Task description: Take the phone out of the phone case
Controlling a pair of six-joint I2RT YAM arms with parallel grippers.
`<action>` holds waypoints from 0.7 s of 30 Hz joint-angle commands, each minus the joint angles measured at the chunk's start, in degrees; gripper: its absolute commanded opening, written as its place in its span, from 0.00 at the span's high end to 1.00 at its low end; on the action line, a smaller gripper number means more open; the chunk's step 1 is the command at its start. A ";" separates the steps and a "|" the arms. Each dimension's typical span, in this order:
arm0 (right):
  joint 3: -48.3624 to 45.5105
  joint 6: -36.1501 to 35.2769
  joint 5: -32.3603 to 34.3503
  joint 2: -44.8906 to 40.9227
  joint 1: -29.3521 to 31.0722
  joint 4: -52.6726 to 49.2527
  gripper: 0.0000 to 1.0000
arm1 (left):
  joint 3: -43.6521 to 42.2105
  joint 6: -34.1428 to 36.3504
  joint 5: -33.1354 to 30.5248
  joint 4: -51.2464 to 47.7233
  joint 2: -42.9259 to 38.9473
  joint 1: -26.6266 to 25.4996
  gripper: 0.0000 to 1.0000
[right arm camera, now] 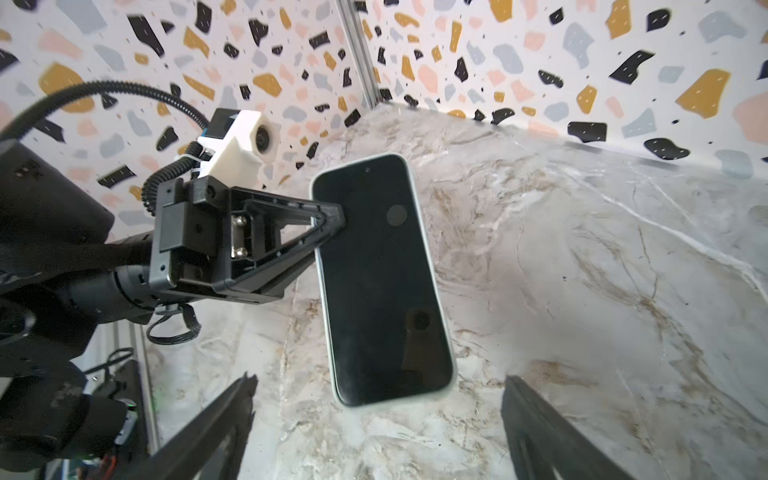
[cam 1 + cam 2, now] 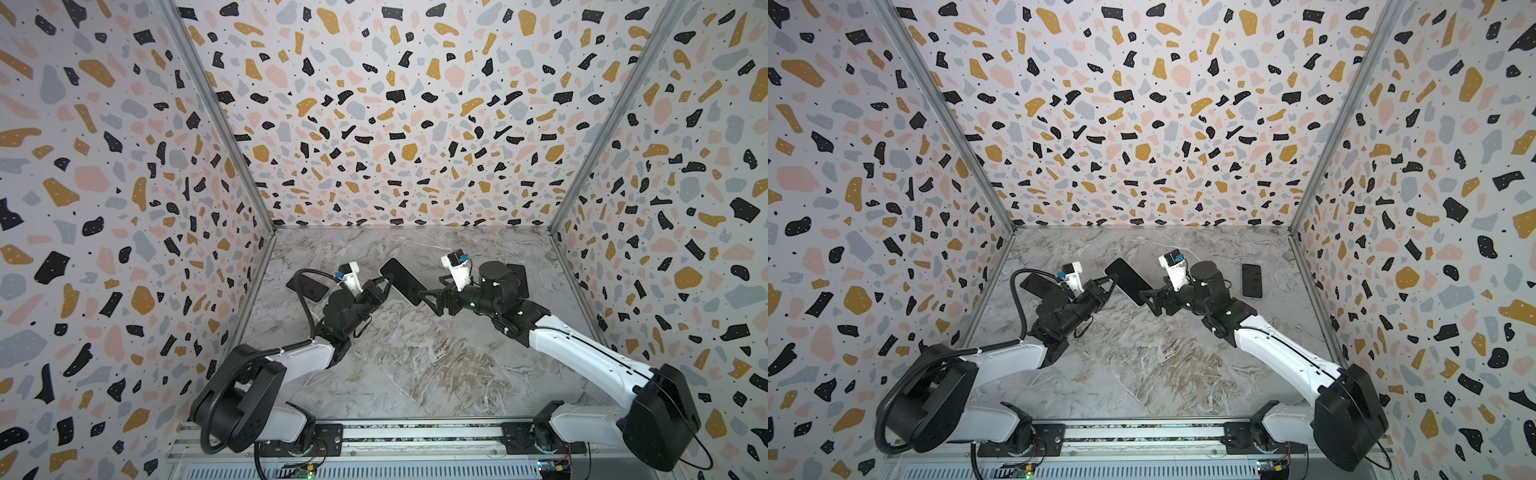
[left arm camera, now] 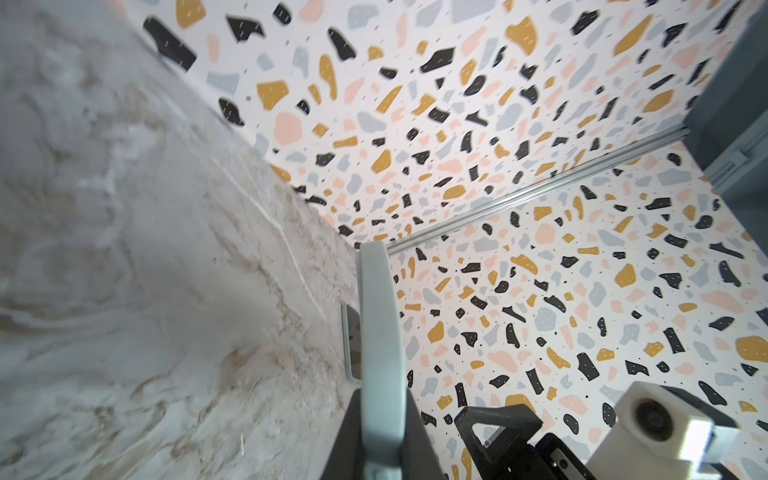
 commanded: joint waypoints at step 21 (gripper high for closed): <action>-20.77 34.15 -23.86 -5.16 -0.04 63.95 0.09 | 1.25 -4.82 -6.59 9.86 -20.42 -0.31 1.00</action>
